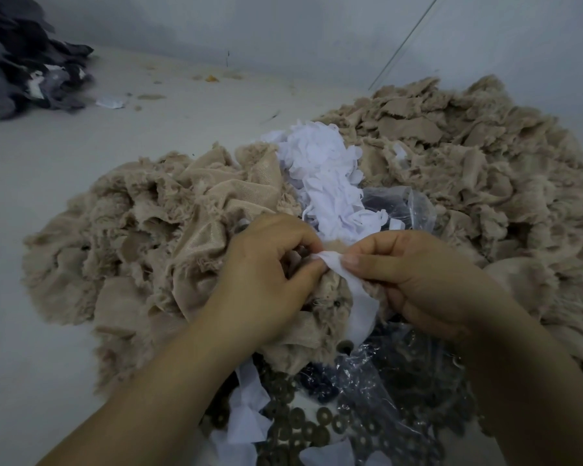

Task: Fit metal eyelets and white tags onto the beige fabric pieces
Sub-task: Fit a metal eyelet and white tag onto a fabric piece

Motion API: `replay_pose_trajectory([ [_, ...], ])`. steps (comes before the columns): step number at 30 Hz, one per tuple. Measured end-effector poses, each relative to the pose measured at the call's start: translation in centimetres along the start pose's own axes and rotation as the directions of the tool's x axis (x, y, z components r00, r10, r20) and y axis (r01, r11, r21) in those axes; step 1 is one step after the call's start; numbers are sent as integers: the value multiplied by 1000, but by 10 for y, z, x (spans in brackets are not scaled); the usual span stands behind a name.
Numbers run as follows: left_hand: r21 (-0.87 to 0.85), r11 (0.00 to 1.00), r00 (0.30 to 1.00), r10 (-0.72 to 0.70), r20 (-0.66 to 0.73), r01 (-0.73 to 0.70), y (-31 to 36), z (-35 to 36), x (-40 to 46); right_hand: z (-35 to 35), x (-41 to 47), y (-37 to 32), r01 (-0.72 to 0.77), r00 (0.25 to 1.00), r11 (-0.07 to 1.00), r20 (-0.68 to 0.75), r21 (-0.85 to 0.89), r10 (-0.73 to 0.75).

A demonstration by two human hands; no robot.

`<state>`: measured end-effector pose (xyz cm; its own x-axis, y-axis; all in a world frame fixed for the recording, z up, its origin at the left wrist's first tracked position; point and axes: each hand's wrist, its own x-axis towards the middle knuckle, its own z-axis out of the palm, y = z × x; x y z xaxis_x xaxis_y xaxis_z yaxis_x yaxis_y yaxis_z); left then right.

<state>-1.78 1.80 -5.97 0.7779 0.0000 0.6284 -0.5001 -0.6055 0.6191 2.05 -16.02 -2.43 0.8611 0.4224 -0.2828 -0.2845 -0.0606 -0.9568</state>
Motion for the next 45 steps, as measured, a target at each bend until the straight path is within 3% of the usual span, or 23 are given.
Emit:
replay_pose_trajectory([
  [6,95,992,994,92,-53,-86,0,-2,-6,-4,4,1,35,997,999,-75,-4,-35],
  [13,288,924,950,294,-107,-253,-5,1,-12,-3,6,4,45,992,998,-116,-33,-48],
  [15,193,964,976,200,-81,-181,-4,1,-12,-3,6,4,55,992,996,-110,-70,-62],
  [17,-99,991,996,-90,-3,89,2,-1,-12,-3,6,4,82,991,989,-98,-124,-94],
  [19,-304,890,940,-315,133,341,6,-2,-12,-4,5,5,101,989,984,-89,-145,-115],
  [21,-405,799,895,-402,191,445,6,-1,-9,-3,4,4,114,989,983,-75,-141,-126],
  [26,-448,754,871,-471,140,480,7,2,-7,-4,5,5,119,990,985,-62,-127,-127],
  [31,-508,672,828,-532,174,539,3,-4,-7,-7,6,6,107,993,991,-39,-75,-110],
  [35,-565,605,804,-561,197,561,5,-7,-6,-6,2,6,-17,991,968,124,-252,50],
  [38,-569,612,812,-551,192,549,9,-5,-7,-4,0,5,-10,983,851,152,-526,105],
  [40,-552,630,818,-544,189,546,10,-4,-7,-2,0,5,2,977,811,173,-586,123],
  [42,-529,656,824,-541,170,539,12,-4,-8,-1,0,4,-4,974,843,188,-538,125],
  [45,-469,757,867,-498,39,455,16,-8,-7,-4,1,5,-99,972,958,181,-268,151],
])
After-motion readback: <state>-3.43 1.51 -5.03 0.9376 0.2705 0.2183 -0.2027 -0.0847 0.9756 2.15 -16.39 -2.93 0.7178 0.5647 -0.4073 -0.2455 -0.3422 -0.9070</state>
